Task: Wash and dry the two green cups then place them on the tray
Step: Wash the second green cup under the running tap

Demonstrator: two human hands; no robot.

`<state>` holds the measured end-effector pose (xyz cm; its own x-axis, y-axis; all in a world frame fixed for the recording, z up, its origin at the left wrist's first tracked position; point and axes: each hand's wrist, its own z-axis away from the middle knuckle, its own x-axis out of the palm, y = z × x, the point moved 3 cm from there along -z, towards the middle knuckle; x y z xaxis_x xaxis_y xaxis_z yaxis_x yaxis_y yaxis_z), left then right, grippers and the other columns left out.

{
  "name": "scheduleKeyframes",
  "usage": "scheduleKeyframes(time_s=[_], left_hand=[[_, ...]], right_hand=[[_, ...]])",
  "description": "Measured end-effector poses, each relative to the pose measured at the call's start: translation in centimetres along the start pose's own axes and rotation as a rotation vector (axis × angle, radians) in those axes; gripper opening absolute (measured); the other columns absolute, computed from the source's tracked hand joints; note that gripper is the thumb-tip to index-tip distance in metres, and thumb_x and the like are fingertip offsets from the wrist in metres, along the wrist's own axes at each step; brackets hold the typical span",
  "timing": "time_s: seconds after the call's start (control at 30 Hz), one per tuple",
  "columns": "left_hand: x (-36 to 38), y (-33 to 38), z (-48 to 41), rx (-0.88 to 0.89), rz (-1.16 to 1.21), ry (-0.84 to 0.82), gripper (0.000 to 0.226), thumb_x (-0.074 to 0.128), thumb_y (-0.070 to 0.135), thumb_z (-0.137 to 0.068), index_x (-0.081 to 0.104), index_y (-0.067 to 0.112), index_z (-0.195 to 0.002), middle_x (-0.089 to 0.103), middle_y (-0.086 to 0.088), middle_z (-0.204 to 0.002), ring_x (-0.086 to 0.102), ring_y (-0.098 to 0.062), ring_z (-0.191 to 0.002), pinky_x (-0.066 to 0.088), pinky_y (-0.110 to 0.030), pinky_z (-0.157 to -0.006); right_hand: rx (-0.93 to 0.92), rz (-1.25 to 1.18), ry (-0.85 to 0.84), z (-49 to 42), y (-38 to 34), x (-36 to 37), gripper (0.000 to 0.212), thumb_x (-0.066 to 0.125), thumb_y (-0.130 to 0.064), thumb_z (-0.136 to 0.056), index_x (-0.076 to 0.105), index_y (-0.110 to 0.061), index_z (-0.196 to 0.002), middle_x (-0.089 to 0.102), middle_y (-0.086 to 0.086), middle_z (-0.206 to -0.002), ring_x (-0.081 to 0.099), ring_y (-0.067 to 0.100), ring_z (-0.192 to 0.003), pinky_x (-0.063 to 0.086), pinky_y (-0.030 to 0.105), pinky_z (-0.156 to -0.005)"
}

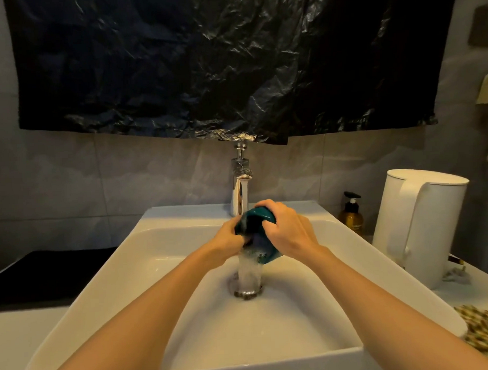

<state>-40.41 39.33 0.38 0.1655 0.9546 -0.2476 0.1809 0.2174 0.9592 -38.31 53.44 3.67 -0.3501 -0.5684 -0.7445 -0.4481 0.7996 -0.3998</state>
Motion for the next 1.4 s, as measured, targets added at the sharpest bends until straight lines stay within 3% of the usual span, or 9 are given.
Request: scheduleKeyframes(time_s=[0.27,0.4,0.63,0.87,0.97,1.1,1.23,1.33,1.4], left_hand=[[0.3,-0.2,0.2,-0.006,0.063,0.095,0.056,0.081,0.008,-0.069,0.056,0.019,-0.118,0.065,-0.004,-0.107,0.062,-0.021,-0.098,0.056,-0.027,-0.07],[0.4,-0.2,0.1,-0.105,0.024,0.153,0.028,0.064,0.024,-0.088,0.056,0.015,-0.114,0.065,-0.008,-0.109,0.062,-0.025,-0.098,0.055,-0.028,-0.068],[0.3,-0.4,0.4,-0.277,-0.087,0.224,0.028,0.039,0.009,-0.097,0.053,0.008,-0.121,0.061,-0.014,-0.112,0.059,-0.03,-0.101,0.055,-0.037,-0.077],[0.7,2.1,0.3,-0.211,0.32,0.256,0.042,0.031,-0.016,-0.09,0.053,0.004,-0.12,0.057,-0.011,-0.095,0.054,-0.023,-0.079,0.05,-0.036,-0.074],[0.8,1.9,1.3,-0.372,0.427,0.133,0.04,0.042,-0.012,-0.086,0.048,0.012,-0.117,0.056,-0.015,-0.104,0.056,-0.031,-0.093,0.052,-0.044,-0.073],[0.5,1.3,1.0,-0.391,0.392,0.191,0.035,0.064,0.011,-0.083,0.052,0.006,-0.116,0.062,-0.016,-0.11,0.061,-0.031,-0.102,0.056,-0.042,-0.081],[-0.8,1.0,0.5,-0.321,0.18,0.36,0.025,0.057,0.015,-0.087,0.053,0.004,-0.11,0.062,-0.014,-0.1,0.061,-0.028,-0.09,0.056,-0.035,-0.065],[-2.4,0.6,0.5,-0.247,0.011,0.449,0.022,0.052,0.023,-0.09,0.055,0.009,-0.106,0.061,-0.011,-0.093,0.059,-0.028,-0.09,0.054,-0.037,-0.077],[-3.3,0.5,0.5,-0.221,-0.072,0.487,0.022,0.05,0.026,-0.089,0.056,0.012,-0.105,0.063,-0.011,-0.097,0.059,-0.029,-0.093,0.053,-0.038,-0.084]], right_hand=[[0.009,-0.111,0.021,0.3,-0.1,-0.2,0.04,0.04,-0.031,-0.083,0.052,-0.037,-0.121,0.061,-0.01,-0.115,0.056,0.013,-0.098,0.045,0.028,-0.077],[0.116,-0.251,-0.037,0.0,0.7,0.7,0.033,0.04,-0.029,-0.084,0.053,-0.039,-0.113,0.062,-0.009,-0.105,0.058,0.016,-0.095,0.052,0.041,-0.085],[0.367,-0.423,-0.171,-1.0,1.4,2.9,0.02,0.039,-0.02,-0.094,0.054,-0.025,-0.107,0.061,0.004,-0.106,0.056,0.021,-0.096,0.051,0.036,-0.084],[0.548,-0.718,-0.021,-1.2,1.5,2.6,0.021,0.034,-0.013,-0.097,0.051,-0.021,-0.108,0.06,0.008,-0.108,0.056,0.023,-0.1,0.049,0.034,-0.083],[0.585,-0.768,-0.05,-1.1,1.5,2.9,0.026,0.033,-0.007,-0.096,0.049,-0.018,-0.113,0.057,0.009,-0.111,0.057,0.026,-0.103,0.051,0.042,-0.094],[0.681,-0.953,-0.125,-0.5,1.4,3.2,0.031,0.038,-0.001,-0.095,0.049,-0.018,-0.119,0.058,0.01,-0.112,0.059,0.026,-0.091,0.058,0.043,-0.067],[0.415,-0.625,-0.197,-0.1,0.9,3.6,0.034,0.042,-0.013,-0.1,0.045,-0.018,-0.133,0.054,0.006,-0.124,0.057,0.028,-0.106,0.059,0.04,-0.065],[0.047,-0.138,-0.154,0.0,0.7,3.9,0.048,0.047,-0.02,-0.099,0.033,-0.014,-0.145,0.038,0.005,-0.147,0.039,0.026,-0.134,0.041,0.036,-0.104],[-0.066,-0.018,-0.14,0.3,0.2,3.6,0.057,0.048,-0.019,-0.098,0.025,-0.016,-0.151,0.014,-0.001,-0.159,0.025,0.021,-0.143,0.03,0.033,-0.111]])
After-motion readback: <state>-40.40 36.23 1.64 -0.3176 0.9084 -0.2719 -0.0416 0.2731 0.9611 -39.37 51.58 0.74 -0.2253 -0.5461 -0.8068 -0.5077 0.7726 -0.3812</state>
